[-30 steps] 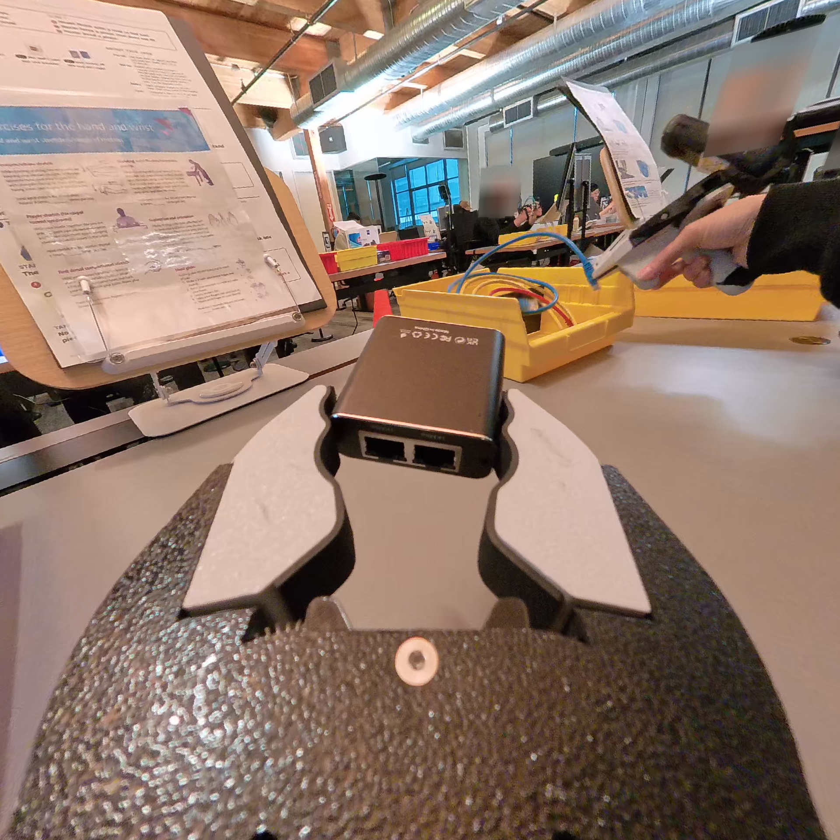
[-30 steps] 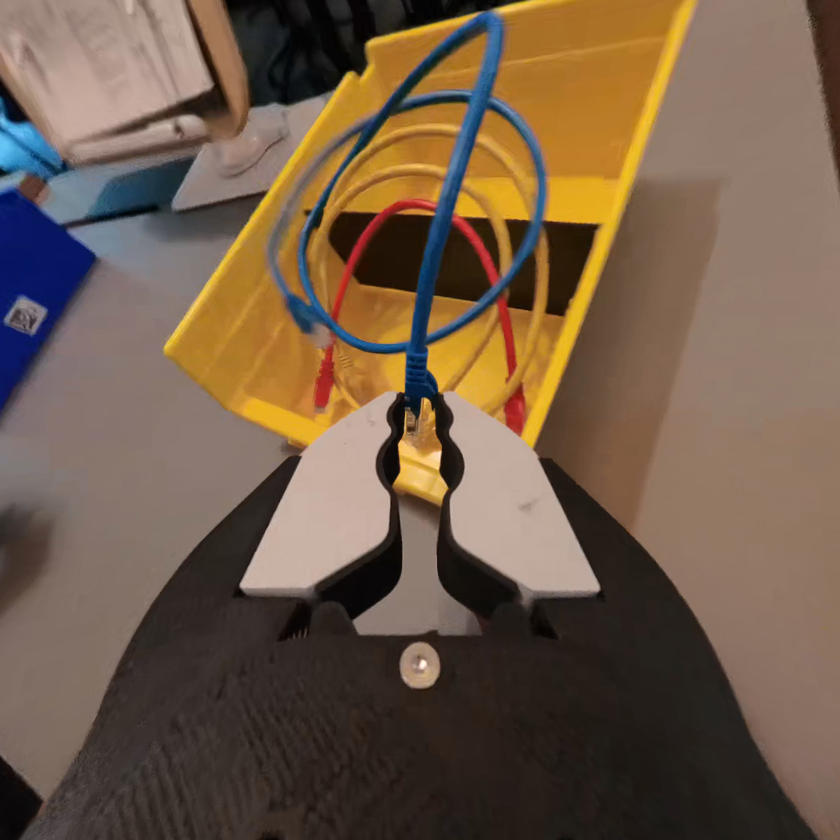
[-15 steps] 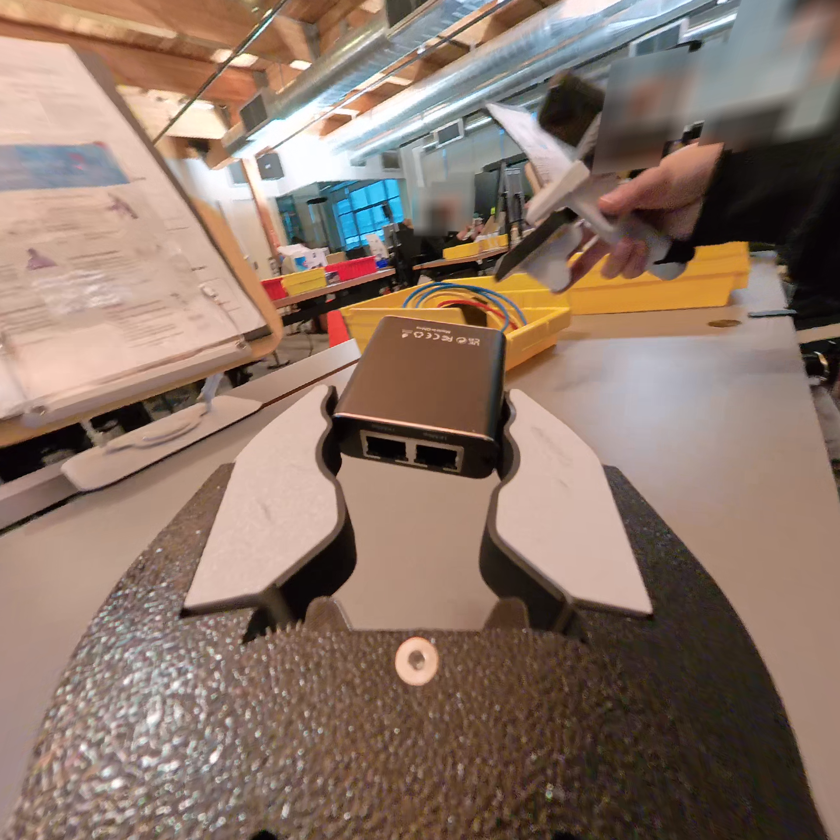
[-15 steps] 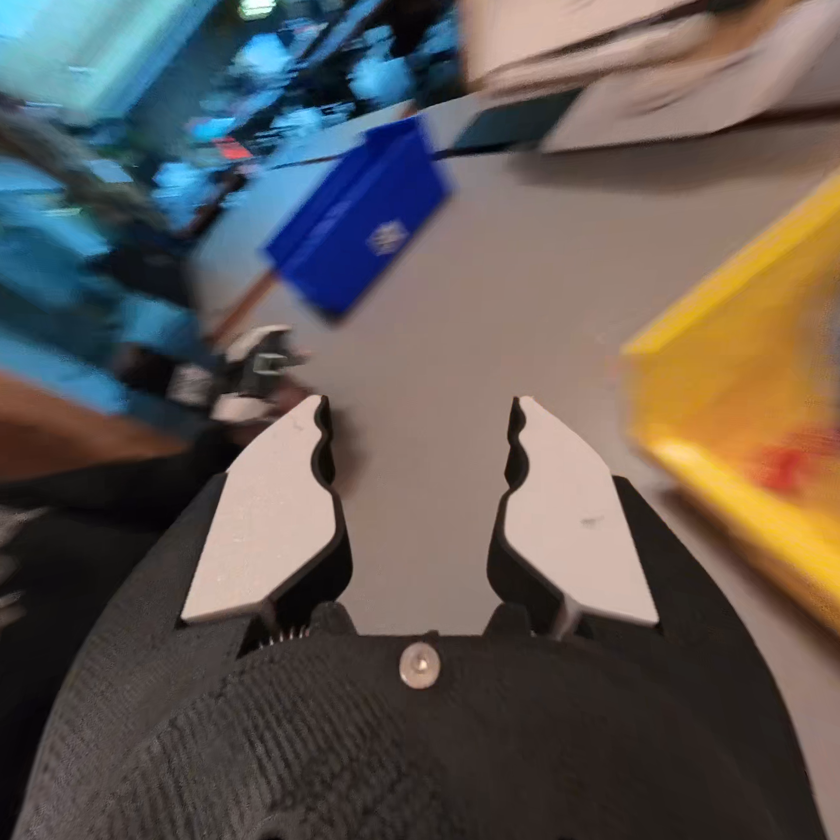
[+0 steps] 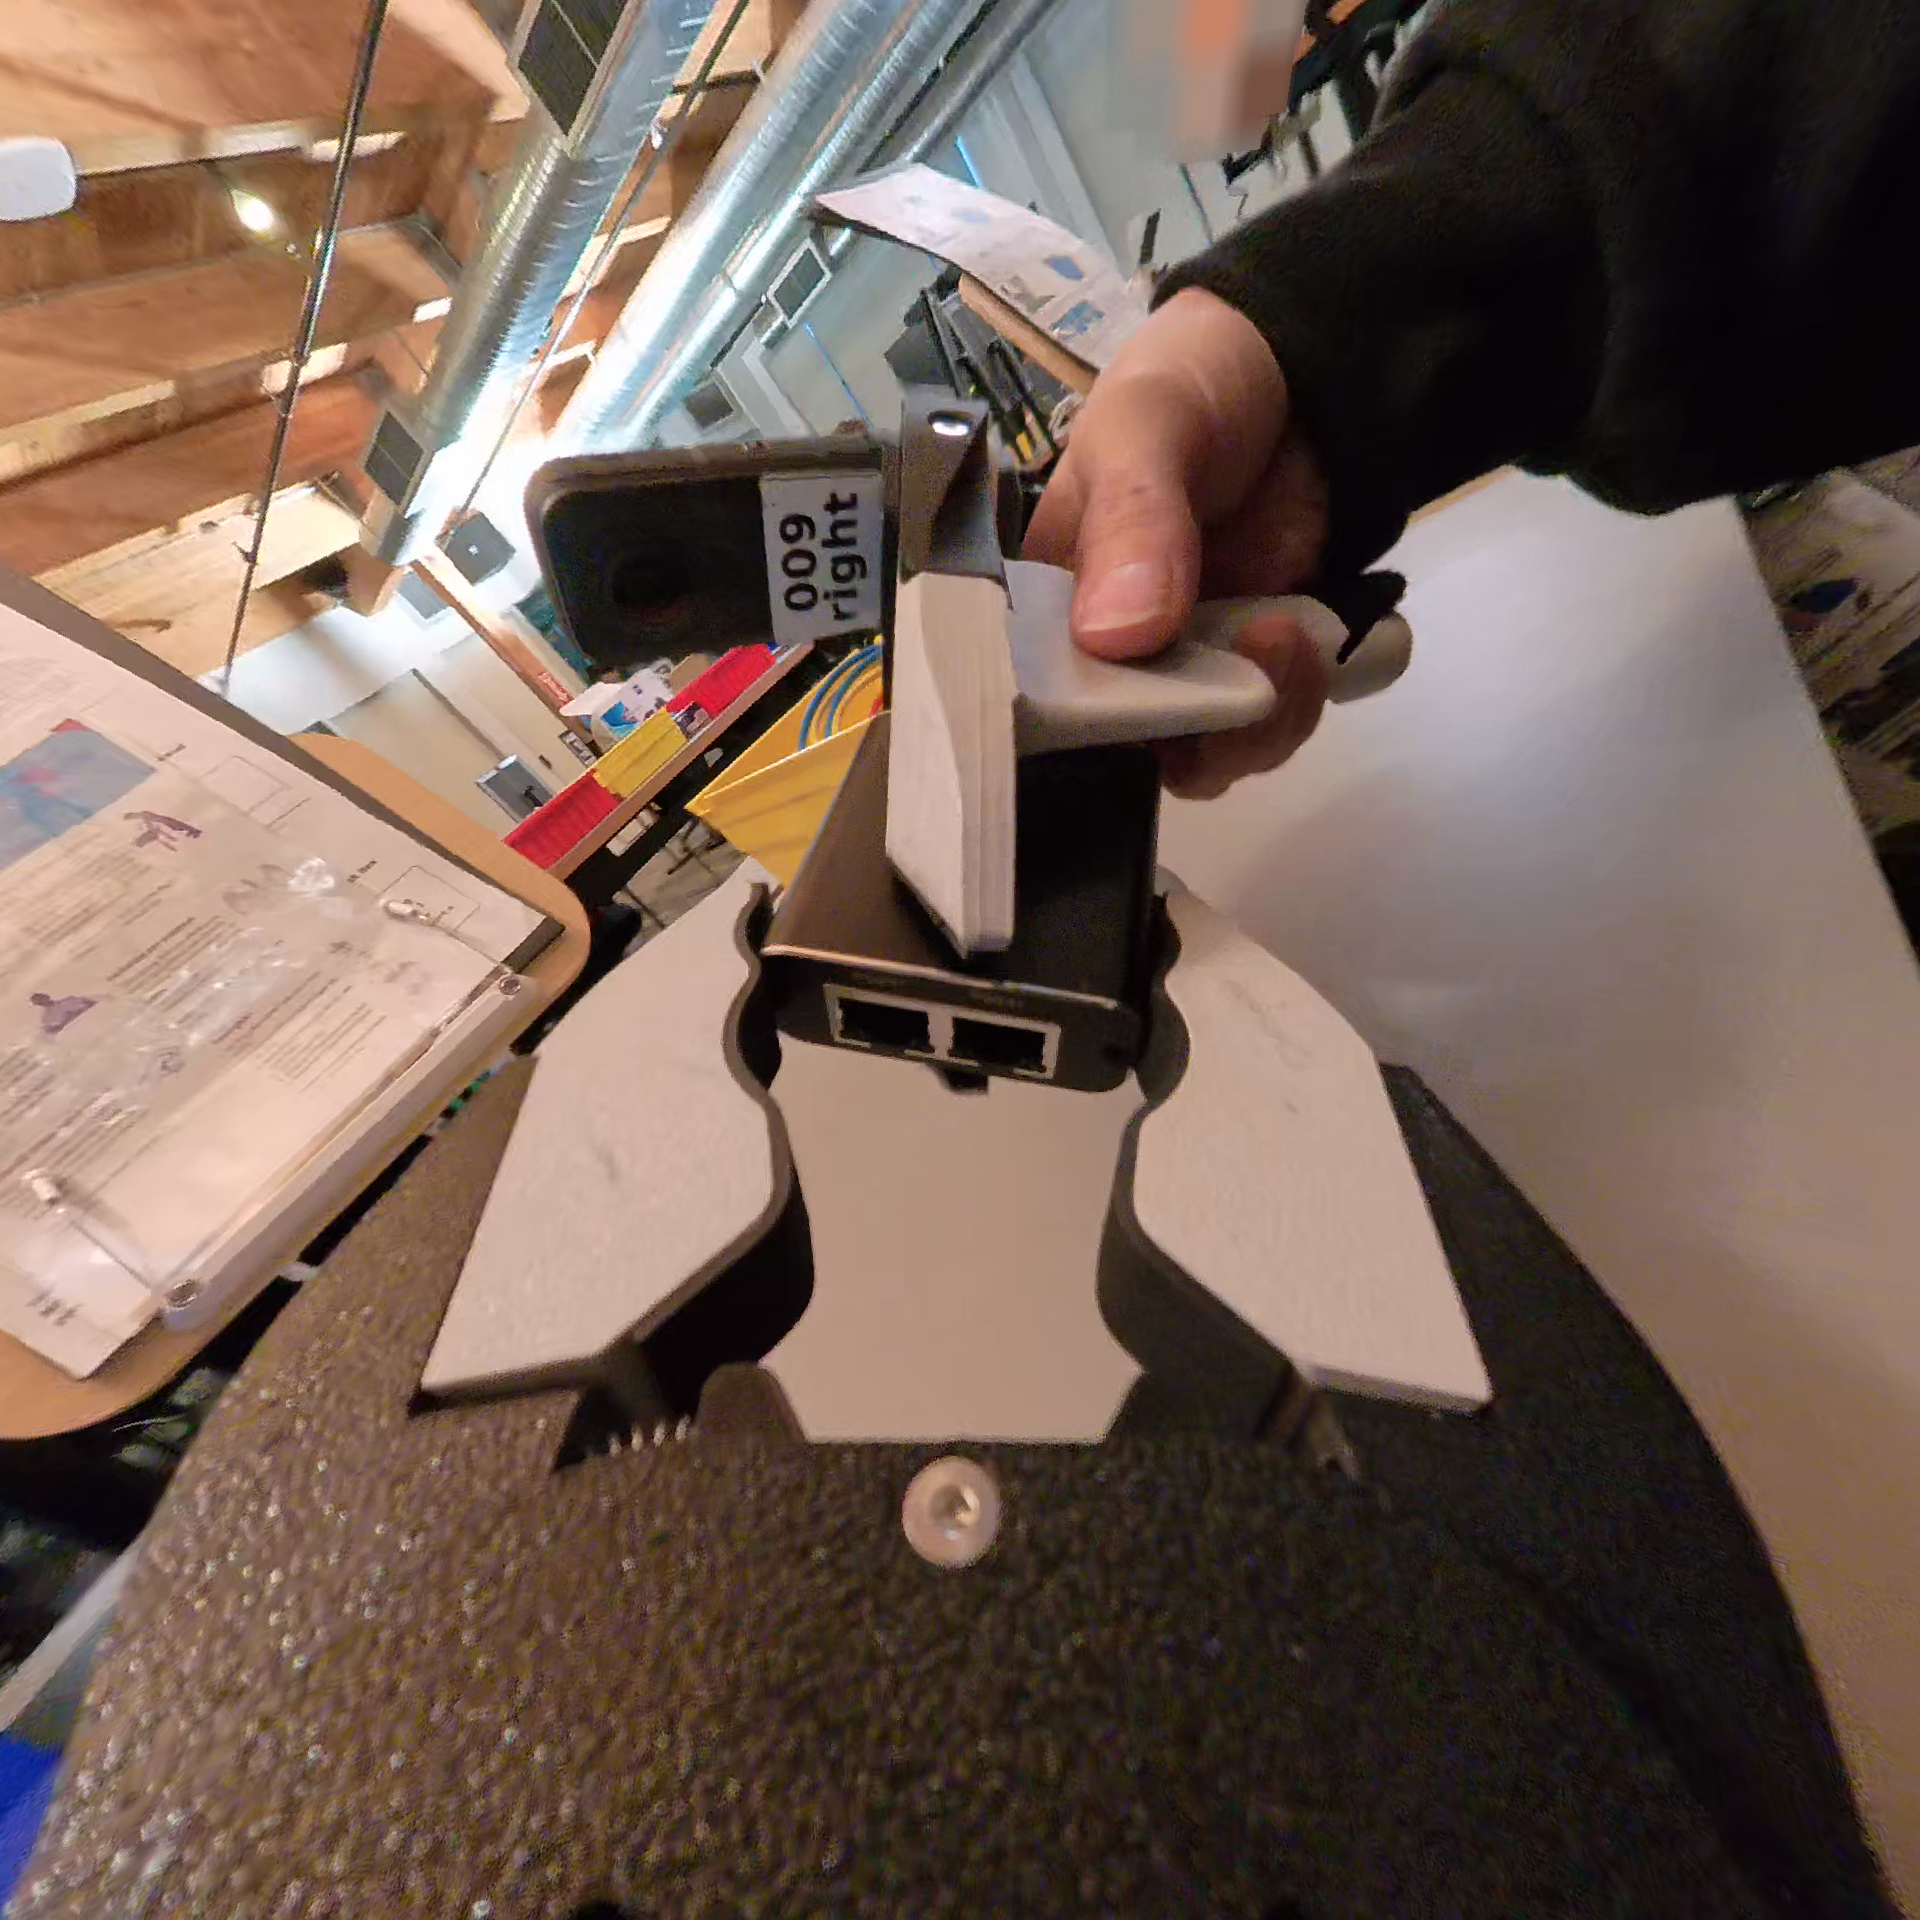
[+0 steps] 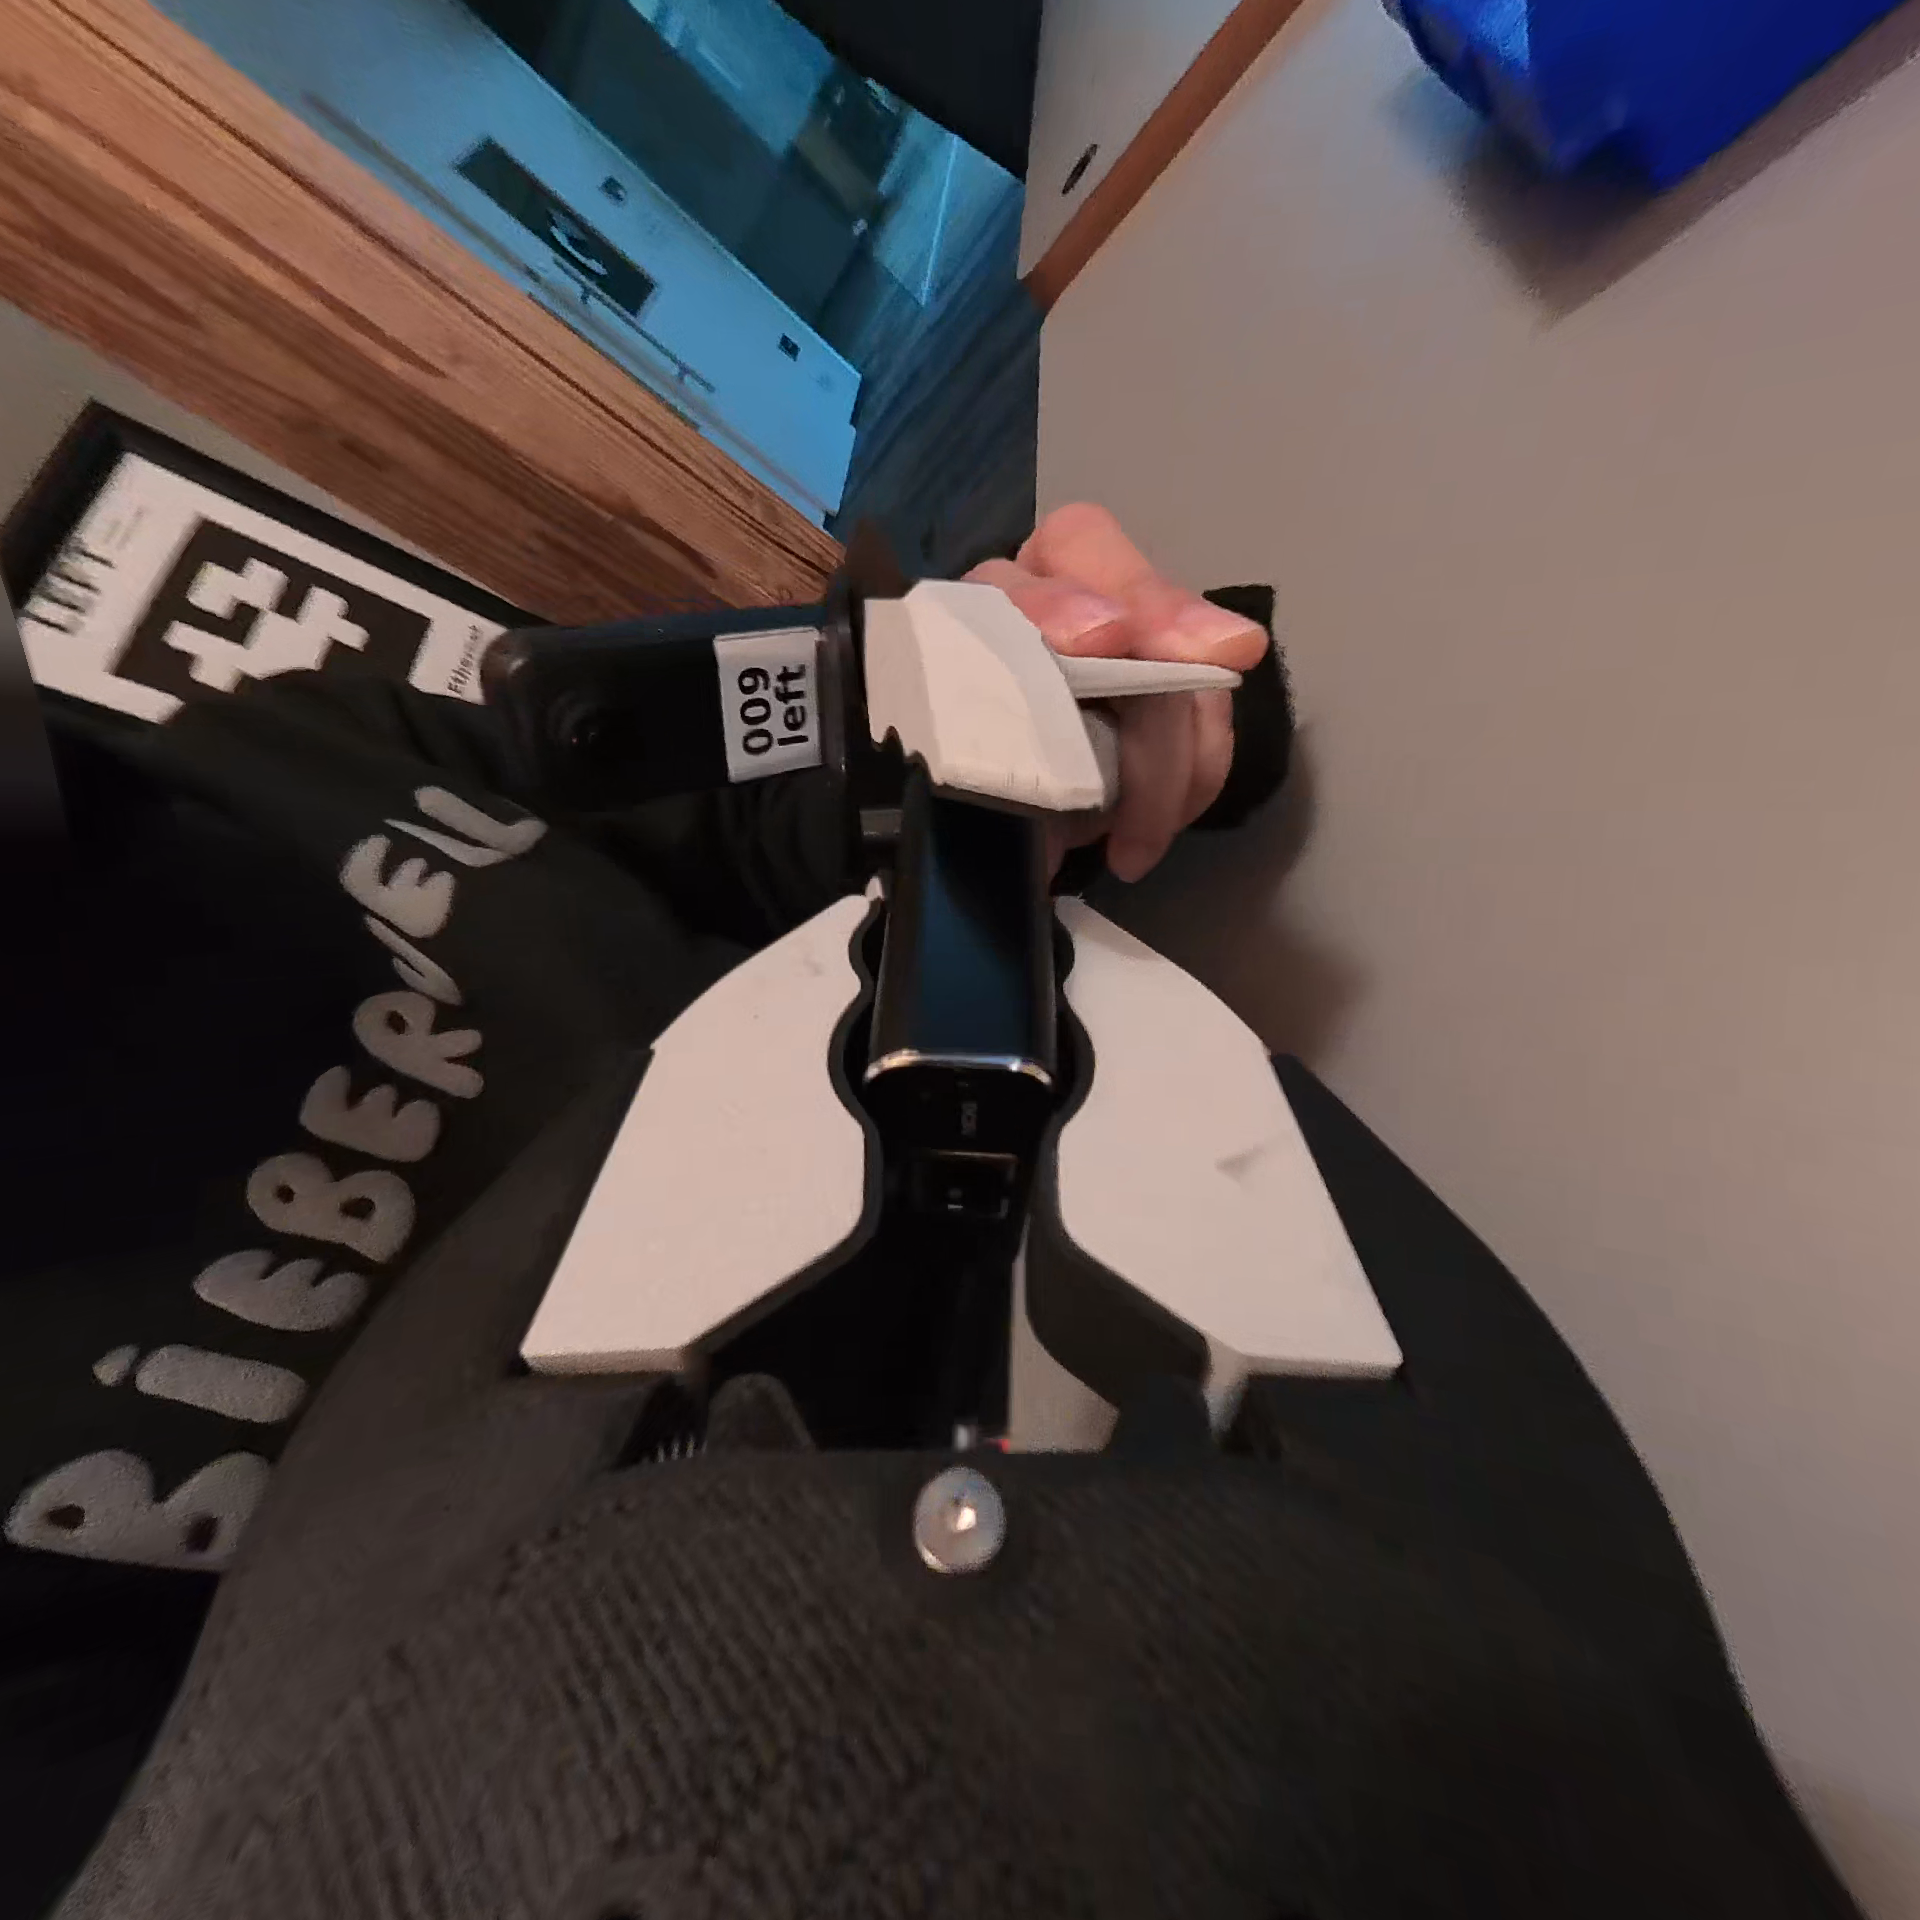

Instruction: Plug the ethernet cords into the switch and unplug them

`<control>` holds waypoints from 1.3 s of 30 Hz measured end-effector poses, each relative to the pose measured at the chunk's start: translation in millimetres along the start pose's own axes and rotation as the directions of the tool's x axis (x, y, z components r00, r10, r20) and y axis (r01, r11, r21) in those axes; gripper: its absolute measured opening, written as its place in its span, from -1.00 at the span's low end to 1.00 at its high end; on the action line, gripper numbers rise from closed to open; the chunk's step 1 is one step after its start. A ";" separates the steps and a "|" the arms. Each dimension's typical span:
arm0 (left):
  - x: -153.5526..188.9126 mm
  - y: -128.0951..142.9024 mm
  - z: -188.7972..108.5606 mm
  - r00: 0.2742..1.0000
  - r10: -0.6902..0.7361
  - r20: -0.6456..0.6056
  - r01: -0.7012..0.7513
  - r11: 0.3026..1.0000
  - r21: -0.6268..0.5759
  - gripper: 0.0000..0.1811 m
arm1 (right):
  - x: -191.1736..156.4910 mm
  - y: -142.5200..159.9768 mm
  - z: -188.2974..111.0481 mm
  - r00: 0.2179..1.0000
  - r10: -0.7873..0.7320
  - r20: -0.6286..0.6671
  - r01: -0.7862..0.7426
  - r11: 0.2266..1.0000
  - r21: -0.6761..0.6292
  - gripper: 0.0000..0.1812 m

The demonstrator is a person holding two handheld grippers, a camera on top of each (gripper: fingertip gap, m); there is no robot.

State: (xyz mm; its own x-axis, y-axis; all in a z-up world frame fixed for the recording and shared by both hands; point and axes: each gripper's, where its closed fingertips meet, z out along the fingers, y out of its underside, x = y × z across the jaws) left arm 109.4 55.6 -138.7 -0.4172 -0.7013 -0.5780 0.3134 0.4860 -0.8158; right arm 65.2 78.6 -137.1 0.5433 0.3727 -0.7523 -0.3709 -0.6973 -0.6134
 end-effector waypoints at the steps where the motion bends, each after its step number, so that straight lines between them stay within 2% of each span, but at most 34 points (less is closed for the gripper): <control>1: -0.3 3.4 0.8 1.000 0.028 0.014 -0.028 0.999 -0.019 -0.26 | 3.0 1.7 -0.4 0.999 -0.029 -0.023 0.028 0.999 -0.022 -0.70; 3: -1.4 10.1 2.3 0.998 0.051 0.043 -0.049 0.997 -0.051 -0.26 | 10.0 3.5 -1.5 0.995 -0.066 -0.078 0.061 0.996 -0.062 -0.70; 6: -6.8 13.7 1.6 0.997 -0.031 0.074 0.035 0.998 -0.050 -0.20 | 25.2 -2.4 -17.1 0.967 -0.143 -0.211 0.120 0.986 -0.119 -0.70; 8: -14.8 12.5 -1.5 0.989 -0.114 0.092 0.117 0.993 -0.024 -0.19 | 42.5 -20.3 -49.5 0.906 -0.202 -0.373 0.159 0.977 -0.141 -0.70; 9: -19.7 12.7 -3.3 0.983 -0.154 0.103 0.156 0.988 -0.013 -0.20 | 55.0 -33.0 -74.8 0.838 -0.240 -0.491 0.184 0.970 -0.160 -0.70; 11: -28.0 15.0 -6.7 0.966 -0.228 0.119 0.229 0.973 0.009 -0.22 | 81.5 -59.0 -141.5 0.621 -0.313 -0.719 0.194 0.950 -0.246 -0.70; 13: -35.0 16.6 -9.3 0.946 -0.295 0.137 0.292 0.955 0.042 -0.26 | 109.0 -86.2 -231.2 0.269 -0.409 -0.872 0.142 0.912 -0.384 -0.70; 14: -36.8 16.5 -10.0 0.936 -0.325 0.137 0.320 0.945 0.061 -0.28 | 118.7 -98.6 -277.2 0.099 -0.437 -0.894 0.081 0.899 -0.431 -0.70; 15: -37.7 16.2 -10.3 0.928 -0.348 0.133 0.340 0.937 0.074 -0.30 | 126.3 -107.2 -318.1 -0.027 -0.464 -0.886 0.003 0.886 -0.464 -0.70; 17: -39.1 15.4 -10.6 0.922 -0.364 0.133 0.355 0.931 0.086 -0.31 | 140.7 -120.9 -386.7 -0.213 -0.540 -0.814 -0.144 0.841 -0.521 -0.69; 18: -38.4 14.7 -10.4 0.921 -0.369 0.127 0.360 0.929 0.089 -0.32 | 149.6 -122.8 -411.9 -0.252 -0.581 -0.774 -0.210 0.813 -0.542 -0.69; 21: -35.3 12.7 -9.0 0.922 -0.374 0.103 0.366 0.926 0.087 -0.33 | 177.6 -109.4 -459.8 -0.257 -0.648 -0.717 -0.373 0.751 -0.545 -0.69; 23: -33.1 12.2 -8.4 0.924 -0.372 0.091 0.365 0.927 0.082 -0.33 | 192.7 -94.9 -473.8 -0.225 -0.659 -0.717 -0.449 0.724 -0.525 -0.69; 28: -28.7 13.1 -6.7 0.930 -0.362 0.062 0.358 0.931 0.069 -0.33 | 222.6 -78.2 -476.8 -0.171 -0.643 -0.746 -0.478 0.716 -0.508 -0.70; 32: -29.0 14.3 -6.1 0.928 -0.368 0.057 0.365 0.929 0.062 -0.33 | 227.4 -84.1 -474.5 -0.176 -0.660 -0.730 -0.427 0.720 -0.547 -0.69; 39: -29.7 16.2 -4.5 0.925 -0.376 0.059 0.374 0.926 0.050 -0.33 | 210.5 -93.4 -468.8 -0.189 -0.563 -0.804 -0.275 0.817 -0.507 -0.36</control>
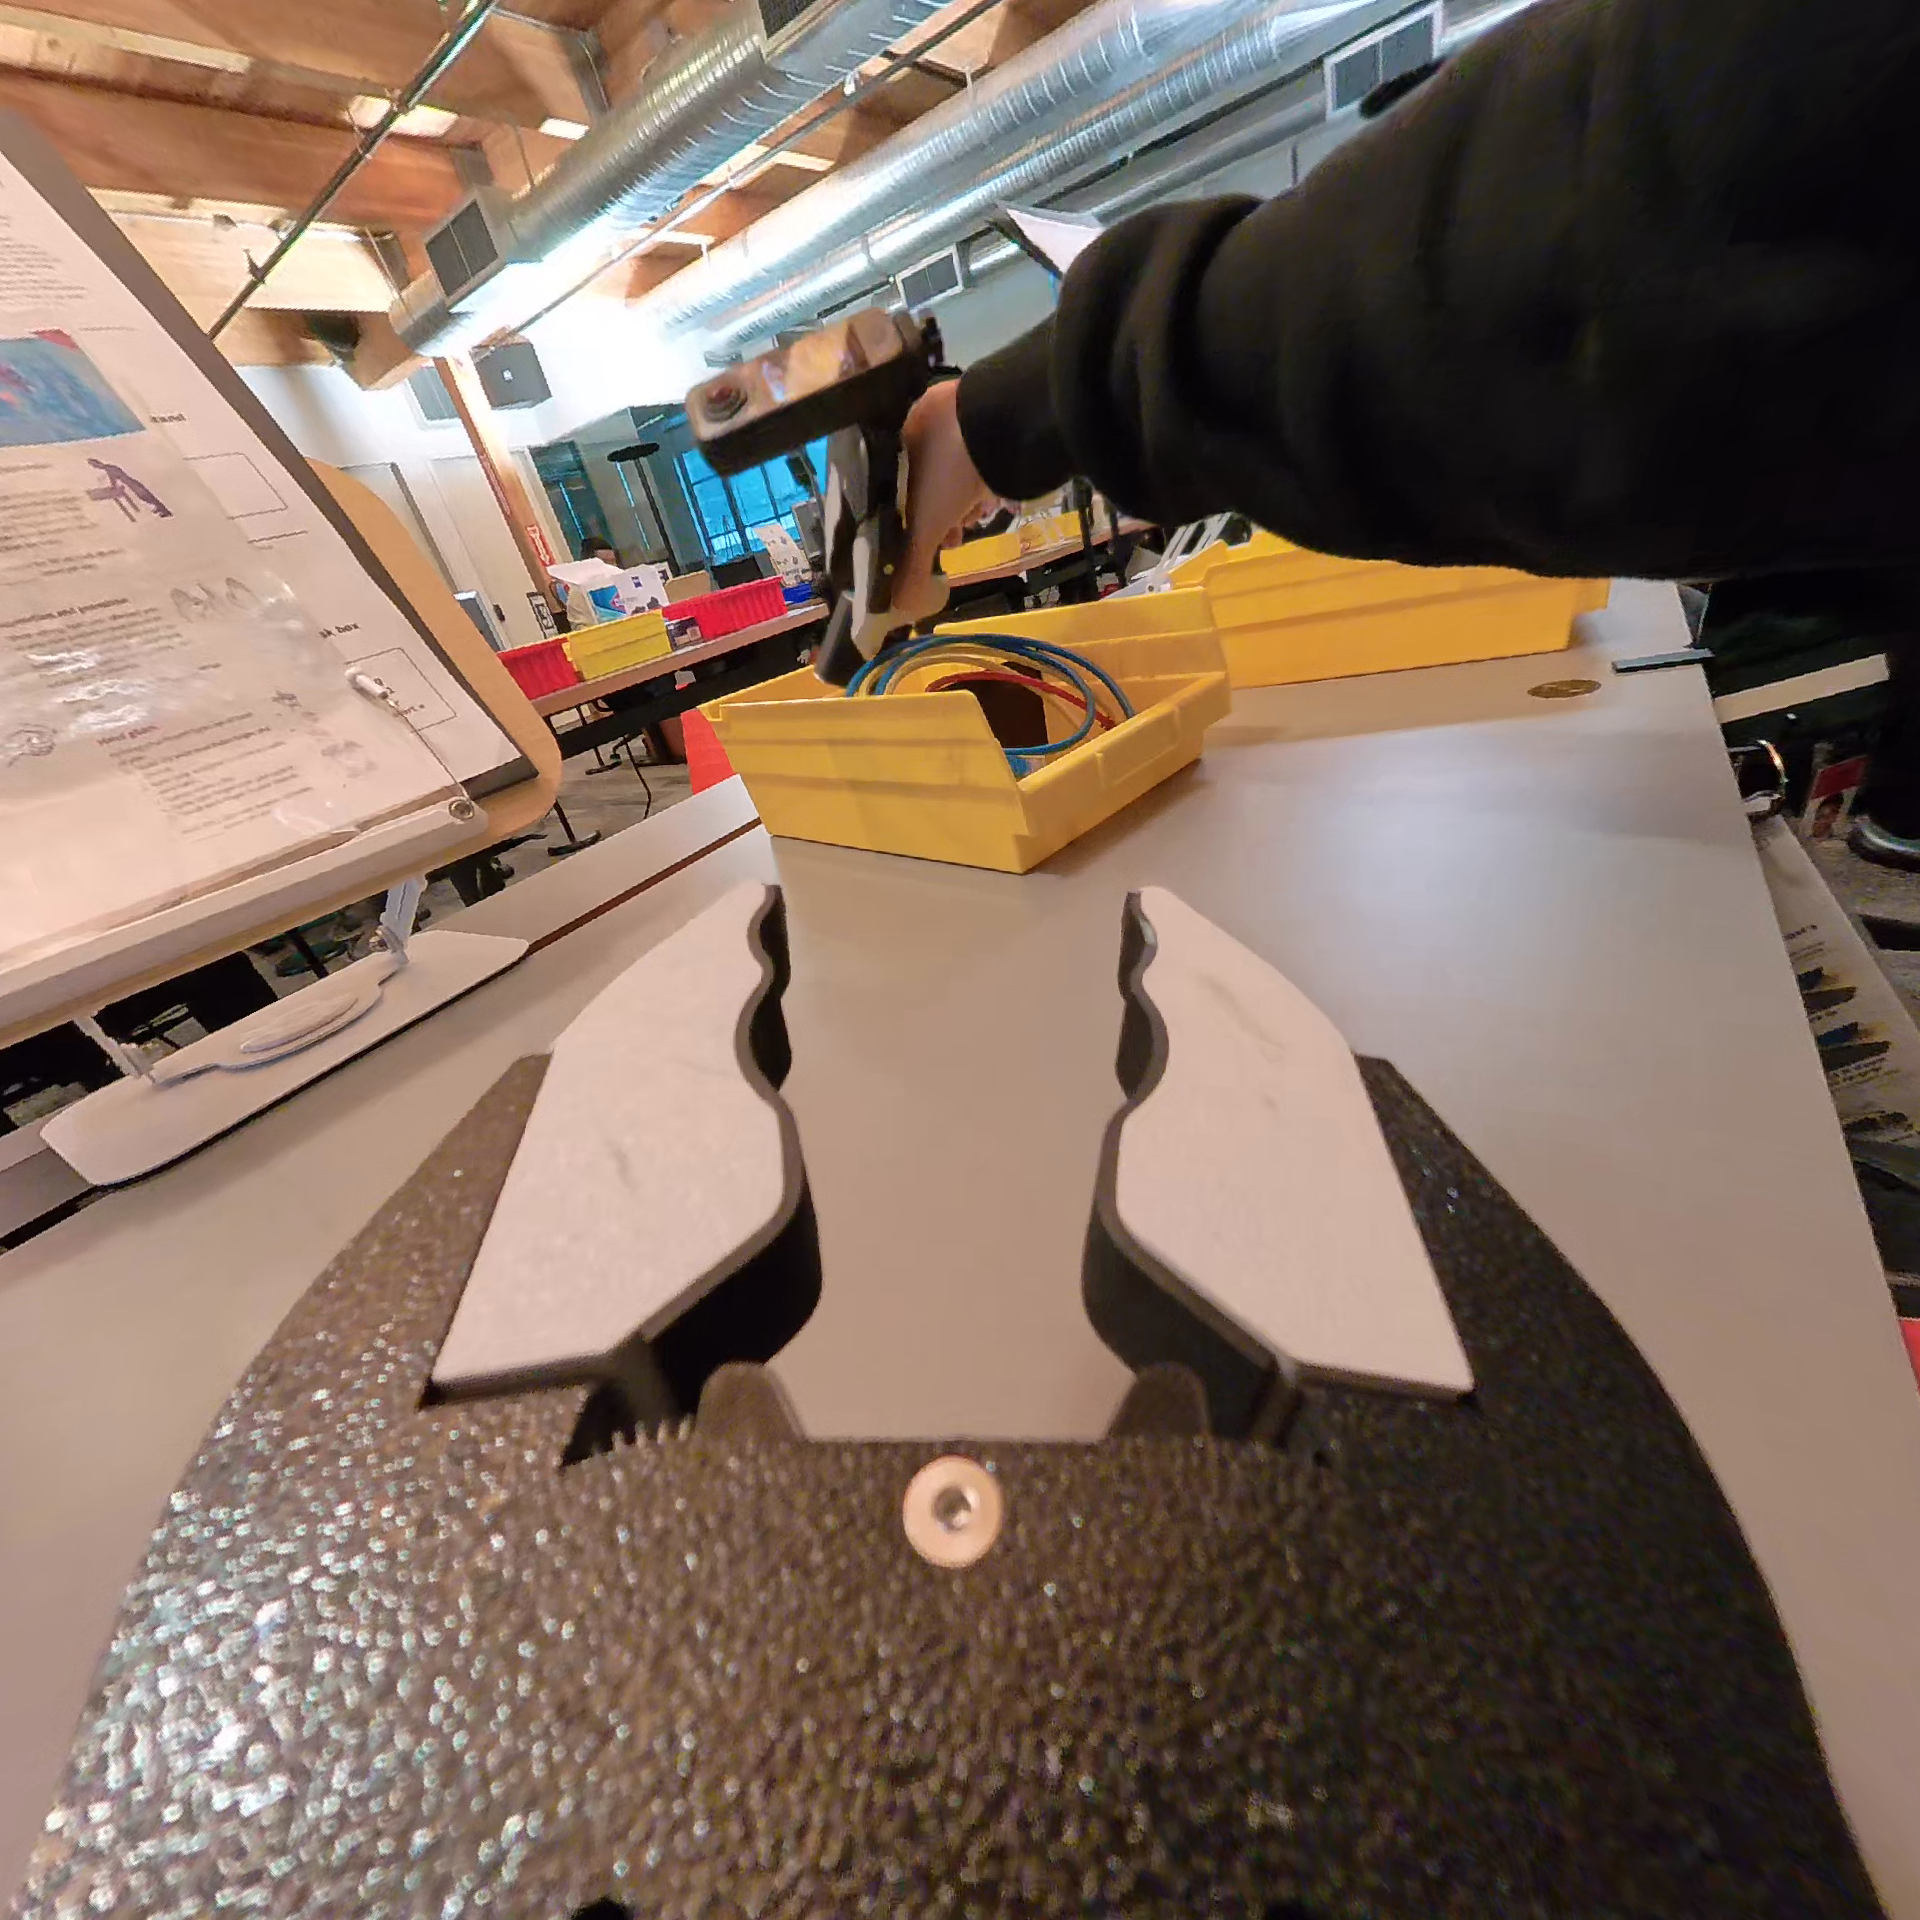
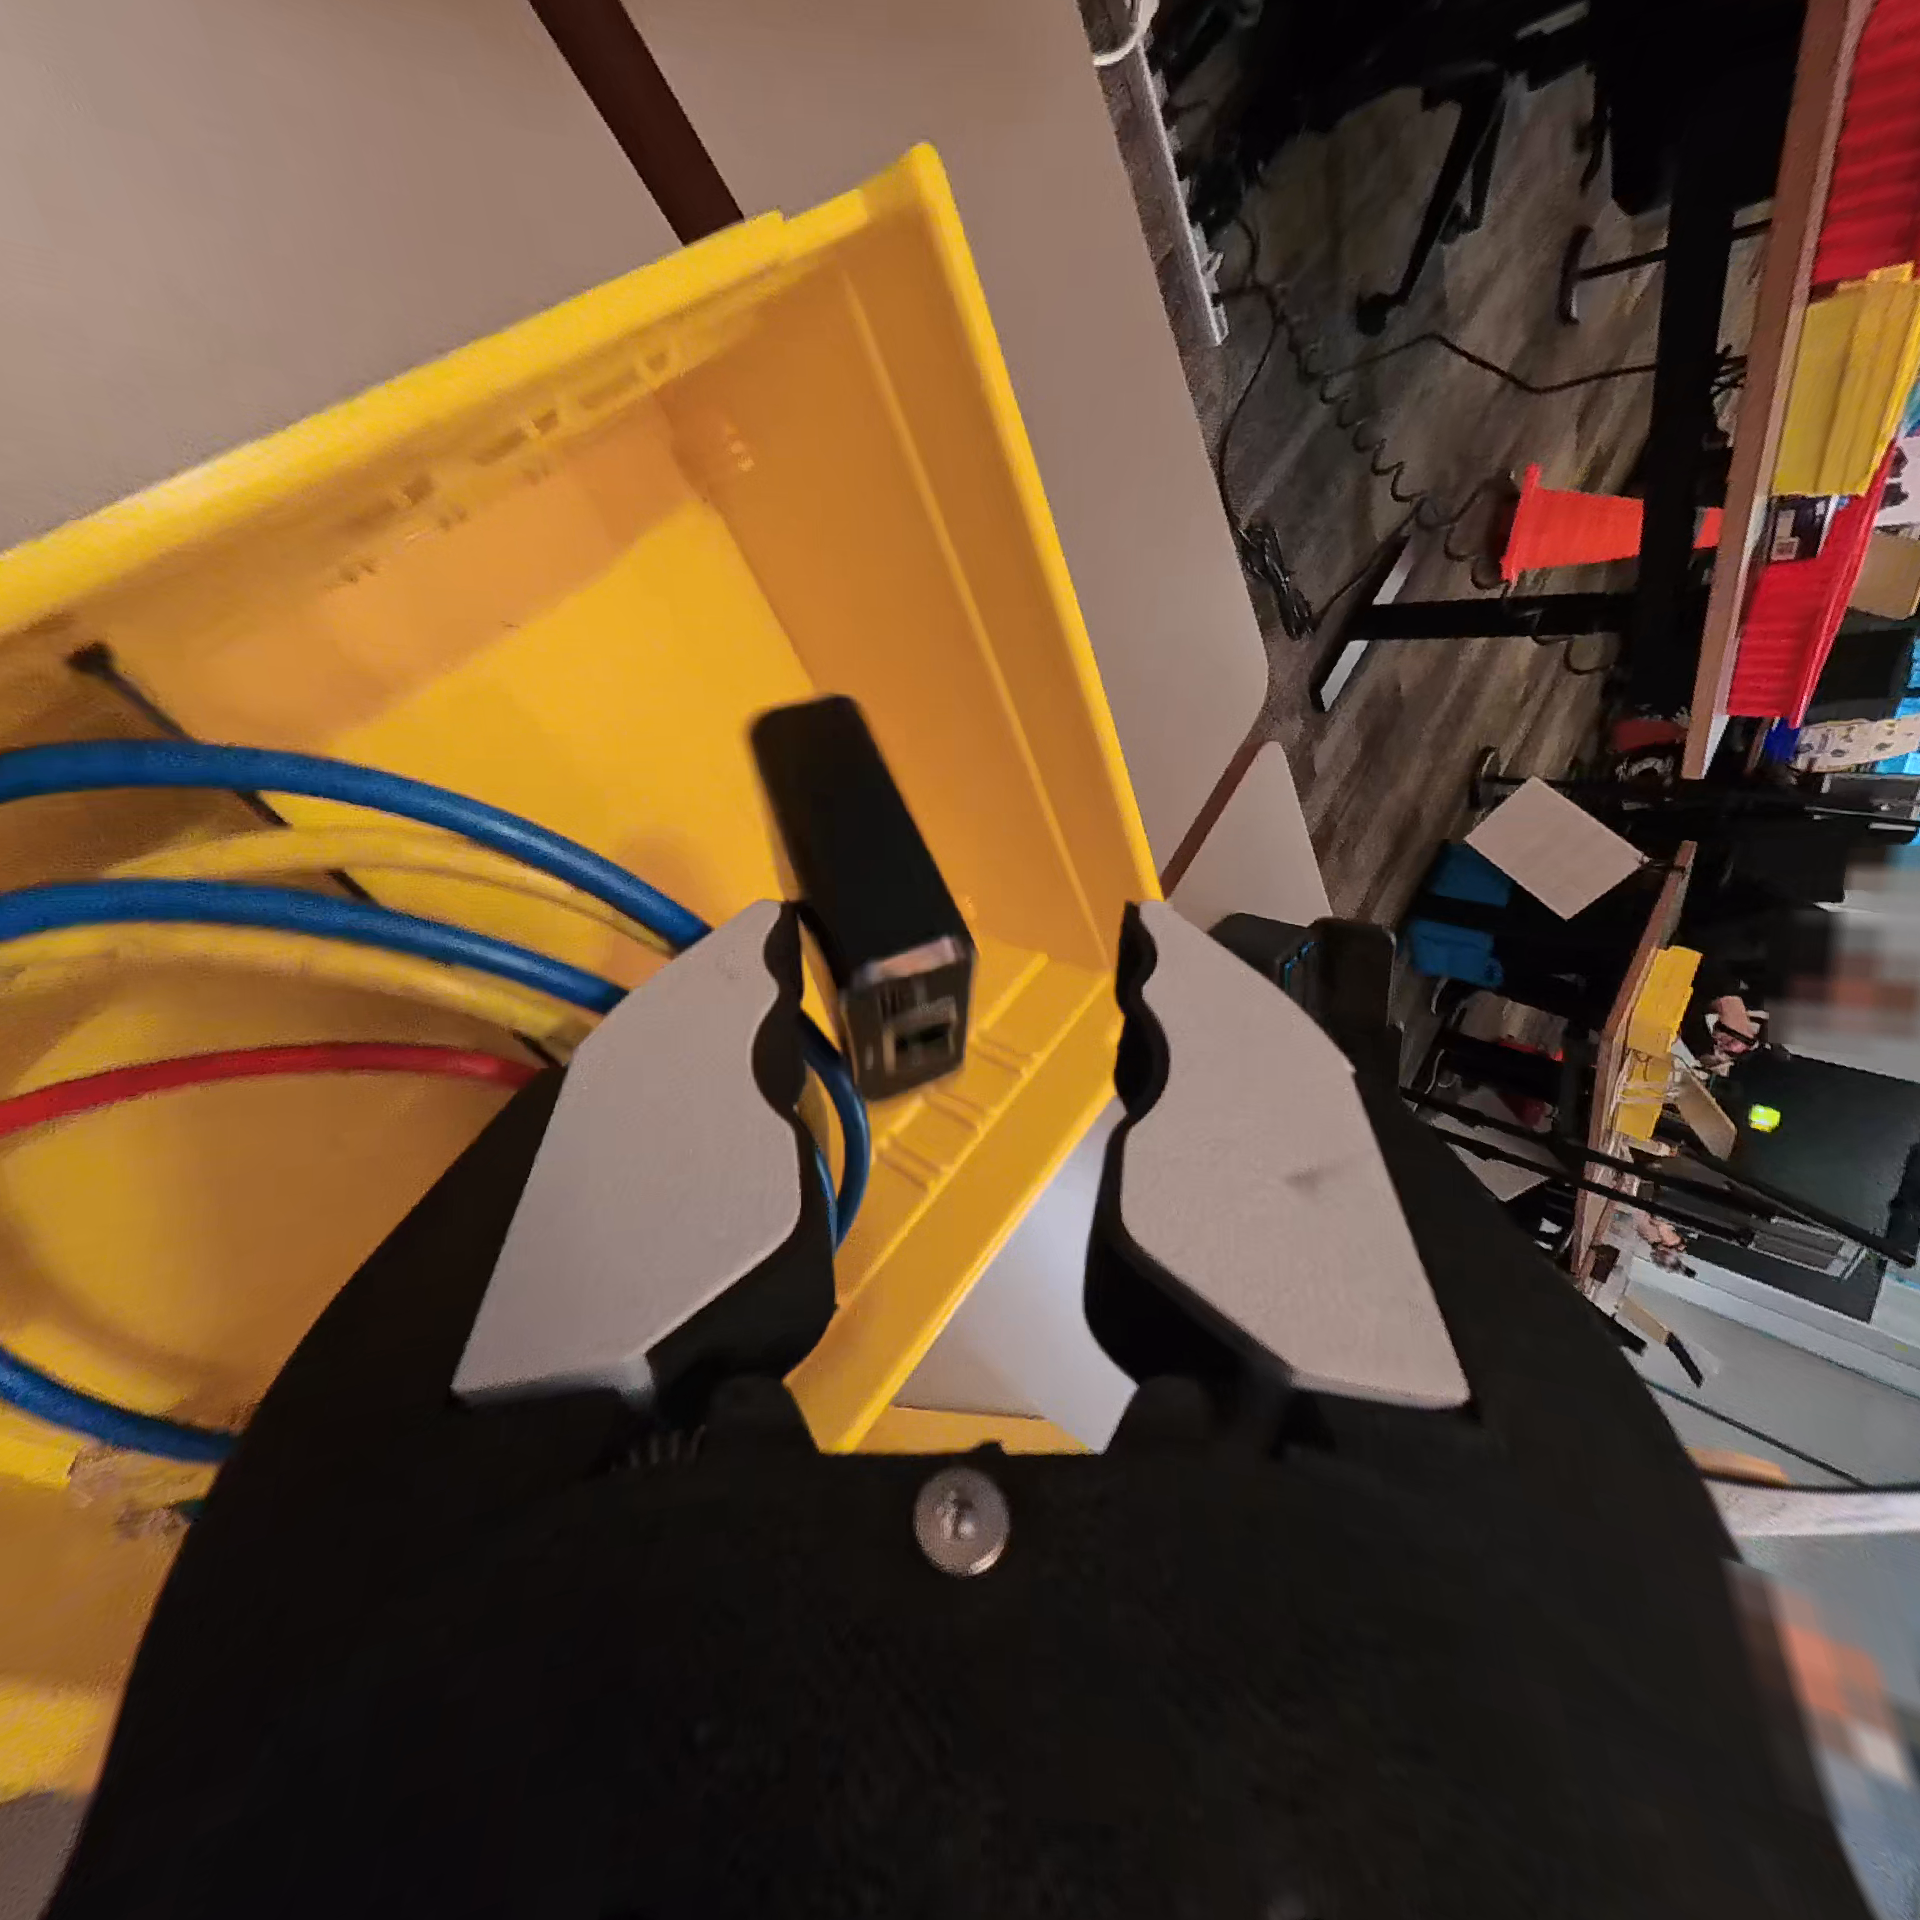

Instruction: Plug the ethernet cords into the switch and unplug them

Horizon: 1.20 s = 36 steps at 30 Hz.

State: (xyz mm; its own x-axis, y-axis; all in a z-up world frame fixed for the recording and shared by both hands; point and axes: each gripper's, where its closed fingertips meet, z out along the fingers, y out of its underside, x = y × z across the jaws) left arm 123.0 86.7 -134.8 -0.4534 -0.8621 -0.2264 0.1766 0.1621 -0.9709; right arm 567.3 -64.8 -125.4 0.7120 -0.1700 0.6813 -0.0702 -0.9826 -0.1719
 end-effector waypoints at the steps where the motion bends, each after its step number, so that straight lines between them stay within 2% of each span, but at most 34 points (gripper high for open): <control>1: -0.4 0.3 0.3 1.000 0.000 0.003 0.000 1.000 -0.003 -0.33 | 2.0 2.6 -5.0 1.000 0.009 -0.007 -0.009 1.000 0.007 -0.35; 4: 0.1 0.8 0.8 1.000 0.009 0.005 -0.009 1.000 -0.007 -0.34 | 6.2 12.4 -21.4 0.999 0.036 -0.020 -0.035 0.999 0.039 -0.24; 8: 0.8 3.7 3.0 1.000 0.022 0.010 -0.021 0.999 -0.032 -0.35 | 2.3 30.7 -54.3 0.988 0.152 -0.033 -0.147 0.983 0.111 -0.21; 11: -1.1 10.0 7.7 0.999 0.021 0.025 -0.019 0.996 -0.084 -0.36 | -32.7 51.3 -88.6 0.946 0.320 0.056 -0.325 0.926 0.191 -0.22; 15: -3.9 24.8 27.9 0.998 -0.035 0.048 0.044 0.980 -0.193 -0.37 | -108.8 70.9 -140.1 0.862 0.446 0.241 -0.506 0.788 0.351 -0.25; 19: 6.0 19.7 80.1 0.966 -0.258 0.035 0.260 0.949 -0.179 -0.35 | -171.2 85.2 -166.6 0.707 0.586 0.397 -0.708 0.578 0.406 -0.30; 21: 8.9 22.9 115.3 0.957 -0.285 0.055 0.291 0.932 -0.219 -0.33 | -185.7 94.8 -164.5 0.637 0.652 0.412 -0.769 0.495 0.405 -0.29; 23: 13.4 25.2 152.9 0.959 -0.275 0.061 0.281 0.925 -0.254 -0.26 | -187.9 100.2 -159.6 0.587 0.693 0.417 -0.805 0.446 0.391 -0.29; 25: 18.6 28.5 188.7 0.955 -0.287 0.075 0.296 0.912 -0.284 -0.22 | -185.5 102.4 -162.5 0.585 0.700 0.410 -0.808 0.458 0.370 -0.23; 27: 19.7 33.4 220.6 0.955 -0.276 0.104 0.295 0.903 -0.313 -0.20 | -177.4 103.8 -167.9 0.616 0.700 0.360 -0.778 0.468 0.420 -0.22; 30: 4.2 46.9 258.2 0.958 -0.207 0.200 0.268 0.893 -0.361 -0.17 | -178.0 101.6 -173.2 0.649 0.671 0.359 -0.751 0.490 0.443 -0.20; 33: -7.9 59.9 281.1 0.945 -0.212 0.248 0.300 0.864 -0.404 -0.21 | -176.1 100.1 -174.6 0.634 0.678 0.371 -0.763 0.472 0.442 -0.18; 36: -13.6 71.9 291.0 0.949 -0.226 0.221 0.306 0.833 -0.460 -0.44 | -175.6 95.1 -175.7 0.636 0.676 0.373 -0.761 0.468 0.449 -0.10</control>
